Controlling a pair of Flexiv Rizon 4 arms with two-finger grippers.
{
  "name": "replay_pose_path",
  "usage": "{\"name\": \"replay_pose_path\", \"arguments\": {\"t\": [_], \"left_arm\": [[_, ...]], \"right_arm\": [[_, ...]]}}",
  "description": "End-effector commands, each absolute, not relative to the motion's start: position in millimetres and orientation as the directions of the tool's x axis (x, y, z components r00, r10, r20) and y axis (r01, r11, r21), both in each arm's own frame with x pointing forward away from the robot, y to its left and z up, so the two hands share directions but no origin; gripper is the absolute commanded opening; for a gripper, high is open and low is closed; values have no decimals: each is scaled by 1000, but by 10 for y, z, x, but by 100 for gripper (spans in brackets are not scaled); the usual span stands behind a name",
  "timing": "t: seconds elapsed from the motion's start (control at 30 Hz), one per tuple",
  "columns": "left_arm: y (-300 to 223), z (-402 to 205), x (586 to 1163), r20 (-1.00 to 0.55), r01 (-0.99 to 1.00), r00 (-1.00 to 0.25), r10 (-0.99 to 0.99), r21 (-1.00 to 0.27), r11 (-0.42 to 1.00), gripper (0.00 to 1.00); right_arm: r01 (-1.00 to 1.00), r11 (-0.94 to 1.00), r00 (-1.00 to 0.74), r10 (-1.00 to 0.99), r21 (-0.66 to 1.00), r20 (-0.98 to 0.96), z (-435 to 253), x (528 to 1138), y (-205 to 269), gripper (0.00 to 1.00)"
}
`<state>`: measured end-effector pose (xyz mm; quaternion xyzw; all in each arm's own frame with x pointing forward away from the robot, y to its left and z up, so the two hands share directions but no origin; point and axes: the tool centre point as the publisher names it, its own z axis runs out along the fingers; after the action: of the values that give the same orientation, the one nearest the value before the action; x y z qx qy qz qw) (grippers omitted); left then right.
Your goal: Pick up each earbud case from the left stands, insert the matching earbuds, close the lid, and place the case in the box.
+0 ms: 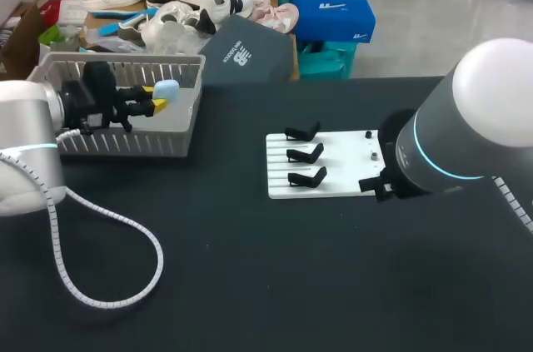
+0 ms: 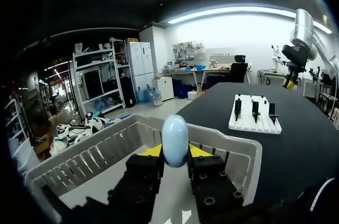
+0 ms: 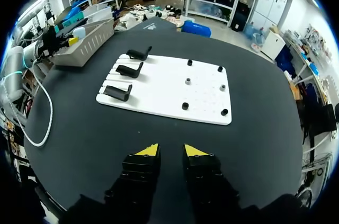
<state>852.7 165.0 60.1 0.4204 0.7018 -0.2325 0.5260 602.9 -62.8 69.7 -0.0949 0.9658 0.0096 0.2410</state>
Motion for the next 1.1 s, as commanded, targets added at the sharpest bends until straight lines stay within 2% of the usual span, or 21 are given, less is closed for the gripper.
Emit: {"name": "replay_pose_path", "arguments": {"t": [0.03, 0.1, 0.13, 0.17, 0.2, 0.5, 0.87, 1.1], "left_arm": [[1669, 550, 8596, -928, 850, -106, 357, 102, 517, 0], [1656, 535, 8575, -927, 844, -124, 353, 88, 528, 0], [1688, 513, 8584, -930, 847, -125, 347, 82, 525, 39], [1712, 500, 8595, -930, 848, -134, 343, 72, 526, 95], [1717, 497, 8597, -931, 844, -136, 340, 71, 532, 100], [1638, 789, 8497, -951, 849, -73, 299, 98, 519, 100], [1122, 1283, 8087, -964, 916, 26, 266, 129, 379, 100], [763, 1336, 7844, -960, 946, 55, 275, 139, 294, 100]], "right_arm": [[-186, 982, -869, -178, -28, -462, 670, 6062, -615, 24], [-185, 982, -869, -177, -28, -462, 664, 6073, -612, 25], [-185, 982, -870, -177, -28, -461, 661, 6078, -610, 25], [-185, 982, -870, -177, -28, -460, 658, 6086, -607, 25], [-185, 982, -871, -177, -28, -459, 657, 6091, -604, 25], [-187, 982, -865, -178, -27, -469, 688, 6053, -630, 25], [-207, 978, -840, -196, -35, -507, 665, 5941, -768, 30], [-222, 973, -802, -219, -64, -556, 749, 5945, -911, 31]]}}
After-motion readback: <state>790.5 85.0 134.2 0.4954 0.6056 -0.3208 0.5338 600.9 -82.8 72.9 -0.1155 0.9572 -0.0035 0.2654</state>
